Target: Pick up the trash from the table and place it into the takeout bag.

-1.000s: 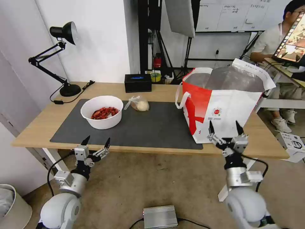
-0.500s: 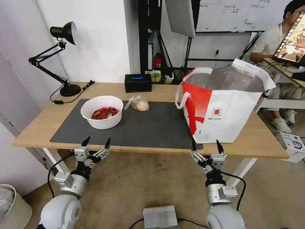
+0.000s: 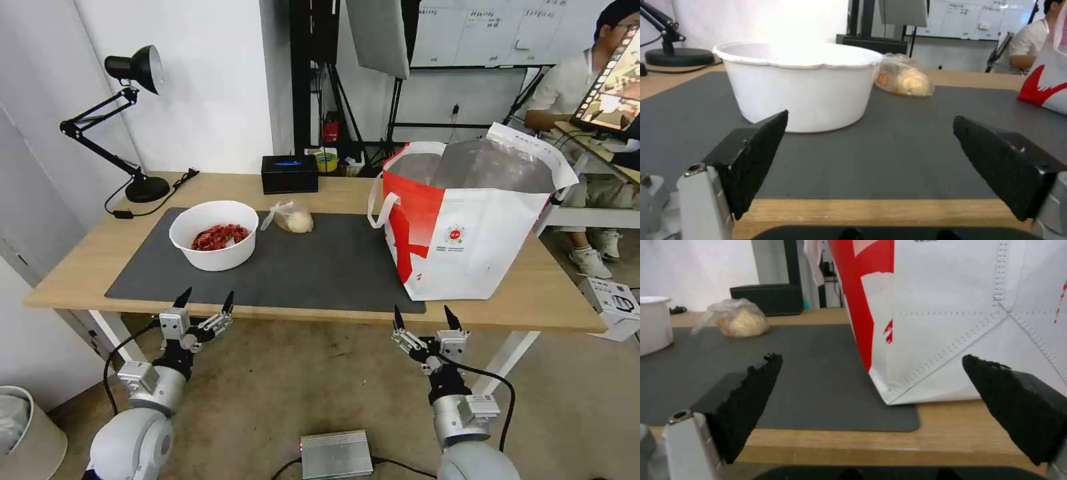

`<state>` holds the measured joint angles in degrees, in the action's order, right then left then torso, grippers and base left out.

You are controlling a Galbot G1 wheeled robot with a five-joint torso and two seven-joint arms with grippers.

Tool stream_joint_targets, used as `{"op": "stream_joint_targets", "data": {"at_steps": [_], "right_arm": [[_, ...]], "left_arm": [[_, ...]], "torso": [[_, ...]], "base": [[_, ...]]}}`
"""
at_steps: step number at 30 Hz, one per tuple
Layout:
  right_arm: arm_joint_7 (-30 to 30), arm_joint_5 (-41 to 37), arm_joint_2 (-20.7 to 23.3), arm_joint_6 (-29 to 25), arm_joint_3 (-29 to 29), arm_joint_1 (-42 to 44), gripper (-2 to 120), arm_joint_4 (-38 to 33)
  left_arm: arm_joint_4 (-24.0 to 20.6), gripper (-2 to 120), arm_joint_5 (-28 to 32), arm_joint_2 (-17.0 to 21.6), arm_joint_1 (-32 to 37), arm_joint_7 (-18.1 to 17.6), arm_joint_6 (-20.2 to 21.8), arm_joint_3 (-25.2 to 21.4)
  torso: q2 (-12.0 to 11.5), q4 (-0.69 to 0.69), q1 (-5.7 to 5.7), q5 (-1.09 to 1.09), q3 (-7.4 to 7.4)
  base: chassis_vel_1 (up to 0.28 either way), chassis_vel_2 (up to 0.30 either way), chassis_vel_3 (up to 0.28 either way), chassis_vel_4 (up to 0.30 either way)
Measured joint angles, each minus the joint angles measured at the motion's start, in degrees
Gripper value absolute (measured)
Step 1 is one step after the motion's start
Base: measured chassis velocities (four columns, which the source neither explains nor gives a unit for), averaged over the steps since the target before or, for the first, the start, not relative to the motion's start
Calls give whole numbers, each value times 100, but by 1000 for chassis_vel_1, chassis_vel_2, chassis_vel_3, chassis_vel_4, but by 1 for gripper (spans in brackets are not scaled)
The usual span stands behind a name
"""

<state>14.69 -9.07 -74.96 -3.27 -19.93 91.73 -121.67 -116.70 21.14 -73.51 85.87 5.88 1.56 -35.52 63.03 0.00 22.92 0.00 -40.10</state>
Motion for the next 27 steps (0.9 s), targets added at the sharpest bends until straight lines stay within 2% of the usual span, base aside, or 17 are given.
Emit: {"op": "stream_joint_targets", "data": {"at_steps": [20, 24, 27], "right_arm": [[-26, -130, 53, -33, 32, -42, 100, -13], [-86, -267, 125, -156, 186, -240, 100, 50], [-169, -485, 273, -223, 495, -767, 100, 325]], "left_arm": [[73, 100, -50, 2, 10, 17, -32, 19], [131, 100, -47, 31, 33, 25, -129, 3], [193, 100, -46, 19, 53, 35, -178, -45]], "torso": [[0, -1, 0, 0, 0], [0, -1, 0, -1, 0], [0, 0, 0, 0, 0]], "base": [[0, 0, 0, 0], [0, 0, 0, 0], [0, 0, 0, 0]]}}
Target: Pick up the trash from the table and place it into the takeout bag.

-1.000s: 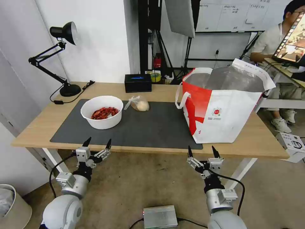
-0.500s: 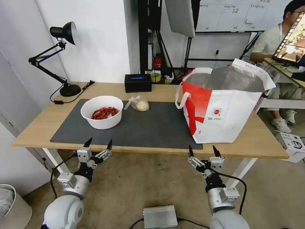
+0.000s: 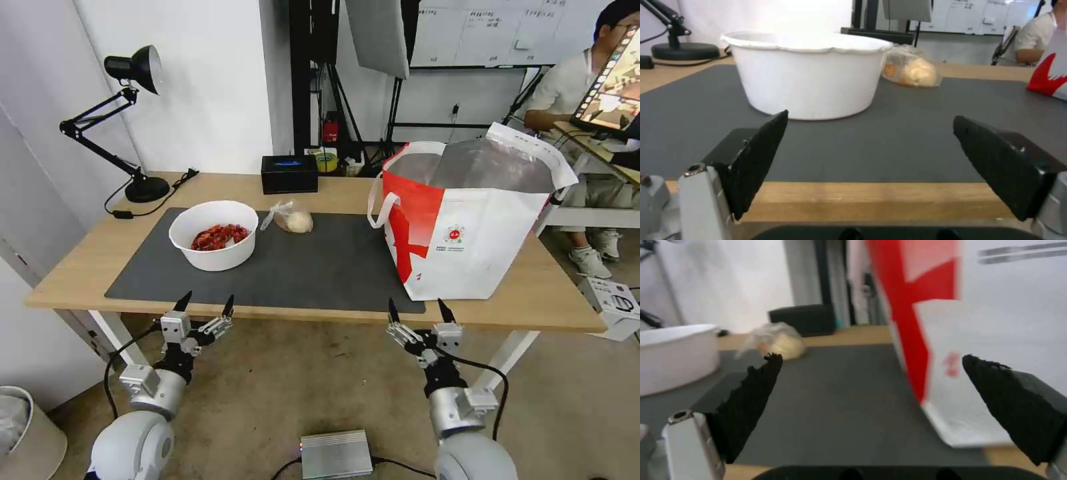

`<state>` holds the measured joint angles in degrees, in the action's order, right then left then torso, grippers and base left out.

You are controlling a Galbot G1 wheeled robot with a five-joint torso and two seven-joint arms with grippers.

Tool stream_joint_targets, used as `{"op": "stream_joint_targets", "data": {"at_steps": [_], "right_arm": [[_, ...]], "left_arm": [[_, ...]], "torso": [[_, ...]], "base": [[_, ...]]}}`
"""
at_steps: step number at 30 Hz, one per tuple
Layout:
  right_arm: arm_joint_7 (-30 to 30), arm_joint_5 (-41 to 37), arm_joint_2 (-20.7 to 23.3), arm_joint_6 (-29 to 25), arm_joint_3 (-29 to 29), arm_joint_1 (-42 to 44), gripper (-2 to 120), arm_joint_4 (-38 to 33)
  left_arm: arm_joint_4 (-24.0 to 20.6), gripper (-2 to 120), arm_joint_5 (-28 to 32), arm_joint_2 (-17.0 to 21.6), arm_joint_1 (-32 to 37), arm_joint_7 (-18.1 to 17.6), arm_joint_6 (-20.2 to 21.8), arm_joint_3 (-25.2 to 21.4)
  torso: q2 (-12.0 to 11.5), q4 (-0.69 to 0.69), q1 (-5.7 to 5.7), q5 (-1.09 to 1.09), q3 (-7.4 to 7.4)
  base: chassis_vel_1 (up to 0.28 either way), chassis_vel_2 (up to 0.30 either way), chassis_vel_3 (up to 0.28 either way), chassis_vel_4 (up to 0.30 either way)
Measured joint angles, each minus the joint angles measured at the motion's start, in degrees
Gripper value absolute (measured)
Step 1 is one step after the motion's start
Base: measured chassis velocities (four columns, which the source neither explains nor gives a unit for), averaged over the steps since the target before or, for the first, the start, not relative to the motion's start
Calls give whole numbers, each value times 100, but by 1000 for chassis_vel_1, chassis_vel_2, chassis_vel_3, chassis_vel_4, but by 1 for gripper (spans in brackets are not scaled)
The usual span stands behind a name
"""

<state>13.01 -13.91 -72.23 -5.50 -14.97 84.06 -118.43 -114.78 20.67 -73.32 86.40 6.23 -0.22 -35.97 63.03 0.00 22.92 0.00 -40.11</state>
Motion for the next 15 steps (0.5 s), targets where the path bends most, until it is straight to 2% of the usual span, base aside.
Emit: {"op": "stream_joint_targets", "data": {"at_steps": [4, 9, 15], "right_arm": [[-50, -143, 93, -9, 168, -373, 100, 209], [-139, -542, 288, -19, 633, -1224, 100, 758], [-145, -800, 318, -20, 1104, -2174, 100, 1339]], "left_arm": [[6, 100, 0, -32, -7, 1, -4, -40], [-64, 100, -1, -92, -18, 2, -3, -114], [-75, 100, -6, -147, -19, 5, 4, -177]], "torso": [[0, 0, 0, 0, 0], [0, 0, 1, 0, -1], [-1, 0, 1, 0, -1]], "base": [[0, 0, 0, 0], [0, 0, 0, 0], [0, 0, 0, 0]]}}
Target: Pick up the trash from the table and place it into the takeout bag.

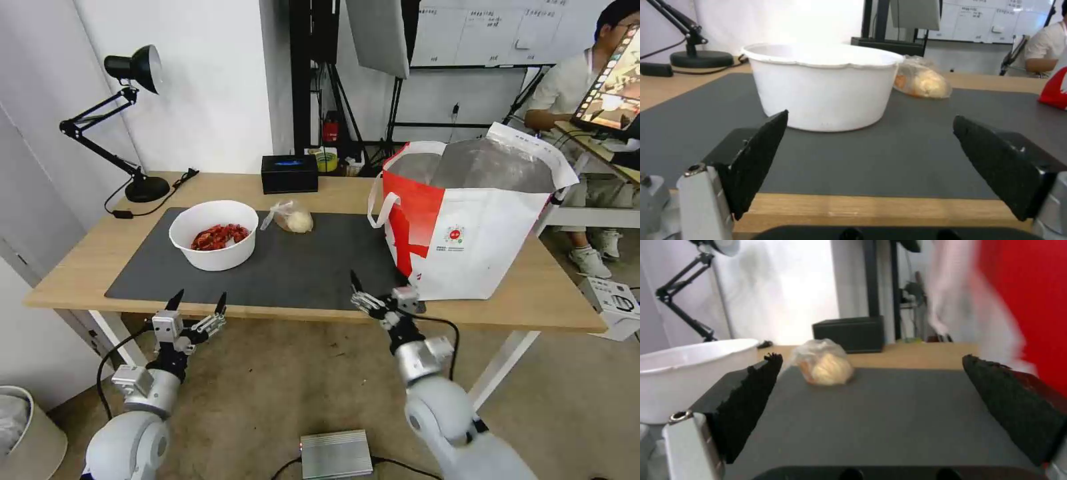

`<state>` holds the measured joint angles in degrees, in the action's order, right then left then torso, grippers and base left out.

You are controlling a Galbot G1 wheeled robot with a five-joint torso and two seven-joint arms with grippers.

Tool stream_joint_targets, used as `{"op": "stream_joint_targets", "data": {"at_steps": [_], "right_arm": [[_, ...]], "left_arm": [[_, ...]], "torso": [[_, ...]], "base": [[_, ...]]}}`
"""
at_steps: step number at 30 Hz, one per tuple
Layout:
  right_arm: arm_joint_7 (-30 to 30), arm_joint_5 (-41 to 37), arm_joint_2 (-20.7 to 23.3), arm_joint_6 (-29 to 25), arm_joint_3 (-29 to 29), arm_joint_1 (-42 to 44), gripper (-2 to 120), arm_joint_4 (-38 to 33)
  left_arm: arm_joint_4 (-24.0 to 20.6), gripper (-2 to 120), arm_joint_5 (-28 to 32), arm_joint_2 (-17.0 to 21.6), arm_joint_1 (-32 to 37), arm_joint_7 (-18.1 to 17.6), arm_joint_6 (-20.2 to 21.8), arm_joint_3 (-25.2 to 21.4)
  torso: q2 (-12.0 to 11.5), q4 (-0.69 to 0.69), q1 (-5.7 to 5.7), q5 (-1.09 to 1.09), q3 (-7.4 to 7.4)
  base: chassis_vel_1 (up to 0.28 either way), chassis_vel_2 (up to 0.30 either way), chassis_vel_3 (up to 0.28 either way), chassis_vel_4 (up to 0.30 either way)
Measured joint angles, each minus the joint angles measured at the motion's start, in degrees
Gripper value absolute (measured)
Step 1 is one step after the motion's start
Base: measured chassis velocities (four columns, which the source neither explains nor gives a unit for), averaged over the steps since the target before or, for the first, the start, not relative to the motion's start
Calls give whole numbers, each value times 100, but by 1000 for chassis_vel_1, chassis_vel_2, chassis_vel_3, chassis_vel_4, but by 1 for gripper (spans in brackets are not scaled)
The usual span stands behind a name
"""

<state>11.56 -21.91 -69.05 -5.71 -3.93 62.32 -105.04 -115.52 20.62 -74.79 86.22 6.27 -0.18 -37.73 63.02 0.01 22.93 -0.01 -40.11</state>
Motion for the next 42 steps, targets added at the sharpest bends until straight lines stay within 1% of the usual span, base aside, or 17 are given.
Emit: {"op": "stream_joint_targets", "data": {"at_steps": [3, 4, 8, 9, 11, 13, 15, 16, 18, 20, 23, 24, 27, 31, 33, 39, 42], "right_arm": [[11, -226, -32, -1, 401, -776, 100, 546], [11, -226, -32, -1, 401, -776, 100, 546], [44, -413, -156, 8, 861, -1648, 100, 1339], [44, -413, -156, 8, 861, -1648, 100, 1339], [80, -460, -276, 24, 1051, -2103, 100, 1753], [91, -466, -305, 29, 1082, -2210, 100, 1839], [103, -479, -457, 39, 1246, -2716, 100, 2289], [103, -479, -457, 39, 1246, -2716, 100, 2289], [57, -495, -591, 41, 1331, -3116, 100, 2737], [30, -495, -650, 40, 1345, -3244, 100, 2908], [-79, -635, -878, 40, 1408, -3702, 100, 3510], [-79, -635, -878, 40, 1408, -3702, 100, 3510], [-185, -819, -1047, 41, 1550, -4024, 100, 3926], [-230, -923, -1148, 41, 1616, -4158, 100, 4115], [-303, -1035, -1346, 43, 1691, -4355, 100, 4424], [-394, -1196, -1662, 105, 1761, -4603, 100, 4871], [-449, -1224, -1895, 143, 1768, -4795, 100, 5295]], "left_arm": [[25, 100, 2, -7, -9, 1, 4, -53], [25, 100, 2, -7, -9, 1, 4, -53], [85, 100, 25, 3, -30, 9, 5, -87], [85, 100, 25, 3, -30, 9, 5, -87], [122, 100, 28, 3, -41, 34, 5, -87], [133, 100, 28, 2, -45, 51, 5, -87], [153, 100, 20, -4, -58, 116, 3, -67], [153, 100, 20, -4, -58, 116, 3, -67], [136, 100, 20, -4, -64, 126, 3, -41], [126, 100, 20, -4, -69, 127, 3, -34], [111, 100, 11, -2, -86, 128, 4, -2], [111, 100, 11, -2, -86, 128, 4, -2], [109, 100, 3, -2, -73, 128, 6, 3], [110, 100, 1, -2, -62, 130, 6, 0], [119, 100, -1, -2, -46, 133, 6, -15], [136, 100, 0, 4, -30, 137, 4, -26], [153, 100, 8, 21, -28, 144, 2, -26]], "torso": [[0, 1, 0, -1, 0], [0, 1, 0, -1, 0], [0, 0, 0, 1, 0], [0, 0, 0, 1, 0], [0, -1, 0, 1, -1], [0, -1, 0, 1, 0], [0, 0, 1, -1, 0], [0, 0, 1, -1, 0], [0, 0, 0, 0, 0], [0, 0, 0, -1, 0], [0, 0, 0, -1, 0], [0, 0, 0, -1, 0], [0, 0, 0, 0, 0], [0, -1, 0, -1, 0], [0, -1, -1, 0, 1], [0, 0, -1, 0, 1], [0, 0, -1, -1, 1]], "base": [[0, 0, 0, 0], [0, 0, 0, 0], [0, 0, 0, 0], [0, 0, 0, 0], [0, 0, 0, 0], [0, 0, 0, 0], [0, 0, 0, 0], [0, 0, 0, 0], [0, 0, 0, 0], [0, 0, 0, 0], [0, 0, 0, 0], [0, 0, 0, 0], [0, 0, 0, 0], [0, 0, 0, 0], [0, 0, 0, 0], [0, 0, 0, 0], [0, 0, 0, 0]]}}
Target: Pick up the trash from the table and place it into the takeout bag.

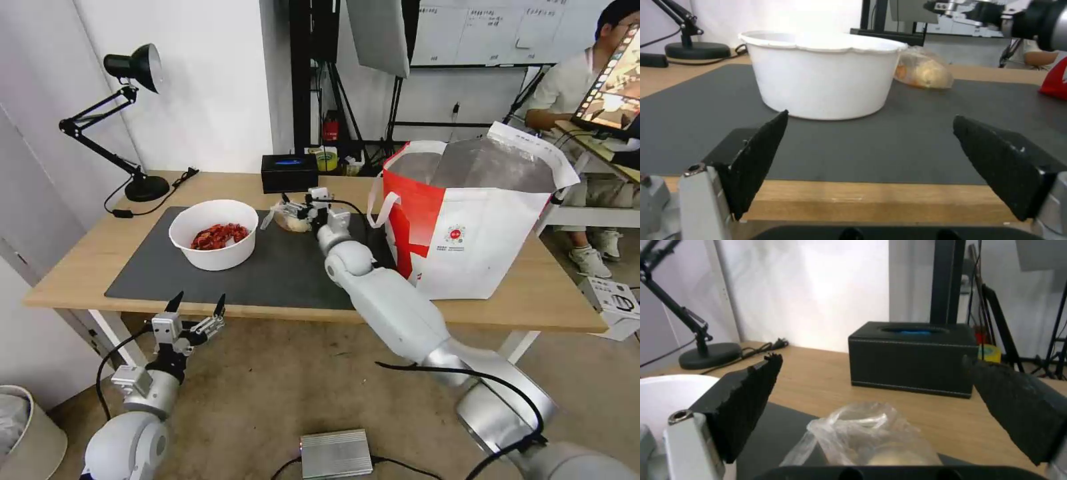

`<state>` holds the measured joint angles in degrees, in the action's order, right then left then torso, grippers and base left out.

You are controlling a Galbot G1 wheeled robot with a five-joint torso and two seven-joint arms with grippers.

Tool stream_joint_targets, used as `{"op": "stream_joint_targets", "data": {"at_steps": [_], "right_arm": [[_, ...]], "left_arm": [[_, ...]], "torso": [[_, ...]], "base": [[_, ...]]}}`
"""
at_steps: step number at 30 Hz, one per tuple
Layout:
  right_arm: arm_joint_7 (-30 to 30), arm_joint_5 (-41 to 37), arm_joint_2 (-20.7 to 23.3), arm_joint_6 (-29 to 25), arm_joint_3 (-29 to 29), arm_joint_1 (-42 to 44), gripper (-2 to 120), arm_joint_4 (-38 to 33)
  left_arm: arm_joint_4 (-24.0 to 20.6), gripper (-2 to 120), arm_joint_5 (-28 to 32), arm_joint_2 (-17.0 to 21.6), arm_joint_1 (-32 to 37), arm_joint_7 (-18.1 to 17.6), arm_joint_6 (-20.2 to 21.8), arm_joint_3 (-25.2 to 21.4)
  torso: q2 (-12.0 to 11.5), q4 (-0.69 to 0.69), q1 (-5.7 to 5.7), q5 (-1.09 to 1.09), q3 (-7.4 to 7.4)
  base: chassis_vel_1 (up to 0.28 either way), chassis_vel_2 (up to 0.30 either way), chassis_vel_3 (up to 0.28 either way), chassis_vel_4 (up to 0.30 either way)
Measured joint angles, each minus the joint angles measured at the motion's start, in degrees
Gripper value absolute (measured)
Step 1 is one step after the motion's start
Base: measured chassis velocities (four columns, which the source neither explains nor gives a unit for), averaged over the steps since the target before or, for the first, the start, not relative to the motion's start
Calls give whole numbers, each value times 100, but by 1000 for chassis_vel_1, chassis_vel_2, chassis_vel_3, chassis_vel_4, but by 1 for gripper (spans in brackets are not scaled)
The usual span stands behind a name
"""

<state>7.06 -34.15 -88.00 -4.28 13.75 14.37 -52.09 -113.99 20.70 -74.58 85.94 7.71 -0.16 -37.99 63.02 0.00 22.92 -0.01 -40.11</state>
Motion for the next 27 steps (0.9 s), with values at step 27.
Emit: {"op": "stream_joint_targets", "data": {"at_steps": [27], "right_arm": [[-377, -239, -210, 833, -155, -317, 100, 1106]], "left_arm": [[67, 100, -131, -103, 76, 165, -21, 109]], "torso": [[1, -1, 0, 2, 0]], "base": [[0, 0, 0, 0]]}}
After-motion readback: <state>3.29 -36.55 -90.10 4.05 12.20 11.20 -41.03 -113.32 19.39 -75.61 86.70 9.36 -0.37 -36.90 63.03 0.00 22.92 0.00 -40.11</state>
